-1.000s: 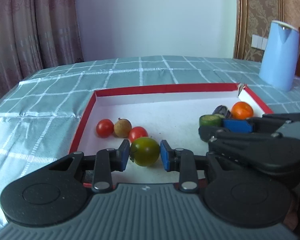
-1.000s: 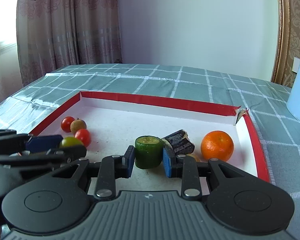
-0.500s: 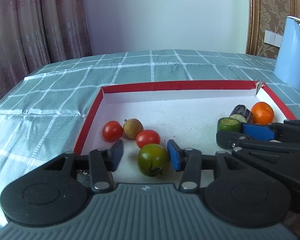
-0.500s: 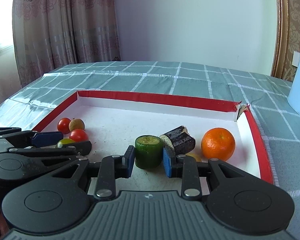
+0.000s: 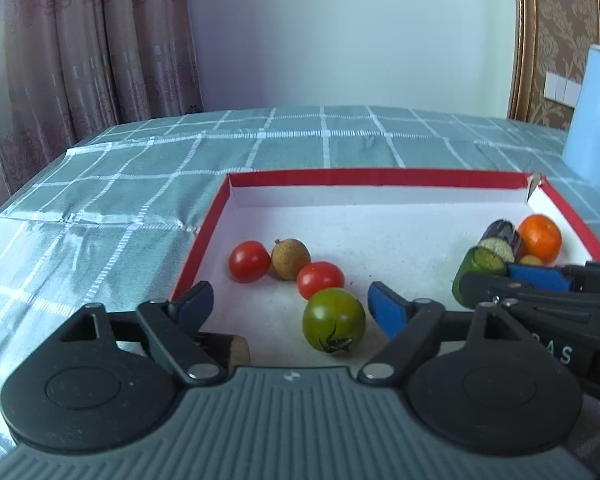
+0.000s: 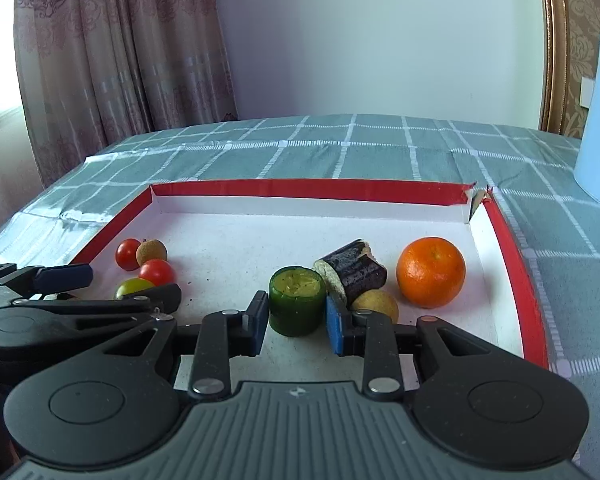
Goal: Organize fruits
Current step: 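Lower the green tomato and cucumber slice into the tray and open both grippers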
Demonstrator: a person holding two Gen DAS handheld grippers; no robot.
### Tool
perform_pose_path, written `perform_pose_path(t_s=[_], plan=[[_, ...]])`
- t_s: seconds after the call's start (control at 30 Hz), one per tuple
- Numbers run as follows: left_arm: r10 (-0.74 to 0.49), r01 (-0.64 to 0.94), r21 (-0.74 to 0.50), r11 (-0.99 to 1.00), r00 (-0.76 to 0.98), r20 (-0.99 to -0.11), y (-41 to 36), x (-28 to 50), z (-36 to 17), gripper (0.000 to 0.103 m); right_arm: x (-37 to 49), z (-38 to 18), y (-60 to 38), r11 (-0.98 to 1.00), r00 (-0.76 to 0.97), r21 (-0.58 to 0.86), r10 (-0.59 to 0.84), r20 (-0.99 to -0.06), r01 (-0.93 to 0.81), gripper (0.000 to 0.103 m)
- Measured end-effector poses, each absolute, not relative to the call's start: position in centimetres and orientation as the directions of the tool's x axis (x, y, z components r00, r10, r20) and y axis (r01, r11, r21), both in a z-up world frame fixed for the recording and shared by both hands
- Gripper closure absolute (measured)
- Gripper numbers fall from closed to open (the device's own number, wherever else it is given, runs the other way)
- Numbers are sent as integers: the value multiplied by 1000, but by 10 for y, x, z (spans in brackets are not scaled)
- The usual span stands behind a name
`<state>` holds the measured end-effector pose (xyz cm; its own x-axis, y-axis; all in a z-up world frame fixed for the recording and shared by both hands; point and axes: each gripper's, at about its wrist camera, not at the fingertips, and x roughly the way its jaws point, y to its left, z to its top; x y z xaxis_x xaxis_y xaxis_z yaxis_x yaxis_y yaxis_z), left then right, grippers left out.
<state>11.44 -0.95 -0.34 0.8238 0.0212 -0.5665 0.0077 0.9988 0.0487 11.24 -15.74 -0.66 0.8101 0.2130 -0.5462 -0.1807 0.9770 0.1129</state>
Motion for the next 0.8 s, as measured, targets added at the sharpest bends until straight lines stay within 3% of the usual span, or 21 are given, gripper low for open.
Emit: perform_pose_path(t_s=[0.3, 0.43, 0.57, 0.8], plan=[[30, -3, 50, 999, 828, -560, -7, 108, -3, 11, 104, -3, -153, 981, 838, 47, 186, -512, -188, 73], [28, -5, 44, 999, 832, -554, -5, 105, -2, 11, 99, -1, -157, 985, 857, 50, 170, -487, -167, 59], [14, 4, 32, 999, 840, -542, -2, 98, 0, 11, 90, 3, -165, 988, 882, 75, 156, -445, -136, 33], [17, 10, 50, 999, 854, -520, -5, 86, 1, 11, 82, 5, -167, 988, 887, 85, 157, -435, -133, 28]])
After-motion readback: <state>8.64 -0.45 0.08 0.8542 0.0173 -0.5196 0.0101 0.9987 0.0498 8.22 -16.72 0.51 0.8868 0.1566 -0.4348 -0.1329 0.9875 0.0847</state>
